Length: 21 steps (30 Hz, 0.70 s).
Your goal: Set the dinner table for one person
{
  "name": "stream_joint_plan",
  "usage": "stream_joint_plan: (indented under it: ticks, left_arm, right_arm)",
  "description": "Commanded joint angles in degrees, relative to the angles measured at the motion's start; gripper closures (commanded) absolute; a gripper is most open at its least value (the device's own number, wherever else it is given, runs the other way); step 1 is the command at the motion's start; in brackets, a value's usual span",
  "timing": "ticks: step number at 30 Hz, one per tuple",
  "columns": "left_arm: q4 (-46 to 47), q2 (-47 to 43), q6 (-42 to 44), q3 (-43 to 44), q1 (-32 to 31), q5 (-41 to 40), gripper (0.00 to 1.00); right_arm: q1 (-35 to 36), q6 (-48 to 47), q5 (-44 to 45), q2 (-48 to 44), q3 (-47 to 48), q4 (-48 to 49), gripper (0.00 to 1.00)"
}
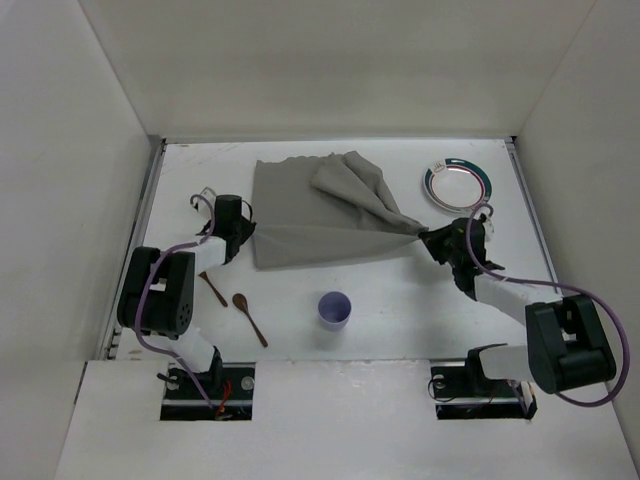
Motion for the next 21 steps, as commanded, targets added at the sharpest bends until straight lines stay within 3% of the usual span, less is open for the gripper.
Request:
stream_joint_plan:
  ticks: [1, 4, 6, 10, 13, 16, 18, 21]
  left_arm:
    - [-2.2, 0.4, 1.6, 0.5, 1.0, -5.1, 0.99]
    - [-3.8, -2.3, 1.1, -1.6, 1.6, -5.3, 0.86]
    - [-5.1, -6.5, 1.2, -3.2, 1.5, -5.6, 0.72]
    - [-8.8, -16.2, 2.4, -7.4, -1.0, -8.5, 0.55]
    - [-10.9, -20.8, 3.5, -10.3, -2.4, -8.4, 0.48]
    - [-12.3, -22.7, 3.7, -12.6, -4.0, -2.3, 0.44]
    - [-12.2, -22.5, 3.0, -13.6, -4.4, 2.4, 0.43]
    - [-11.7, -22.0, 1.7, -15.8, -4.0, 5.8, 0.43]
  right_arm:
    - [0.4, 0.1, 4.5, -3.4, -1.1, -2.1, 0.78]
    - [1.8, -1.6, 6.8, -5.6, -1.2, -4.9, 0.56]
    - [2.5, -4.9, 9.3, -7.6, -0.3, -7.1, 0.47]
    - [5.0, -14.9, 17.3, -13.1, 4.9, -14.9, 0.41]
    - [12.6, -26.5, 22.7, -13.0, 11.2, -17.0, 0.38]
    - [19.2, -38.7, 19.2, -6.6, 19.4, -17.2, 0.34]
    - [21.6, -45.7, 13.8, 1.3, 26.8, -20.2, 0.34]
    - [23.7, -51.7, 12.9, 13.1, 37.9, -25.9, 0.32]
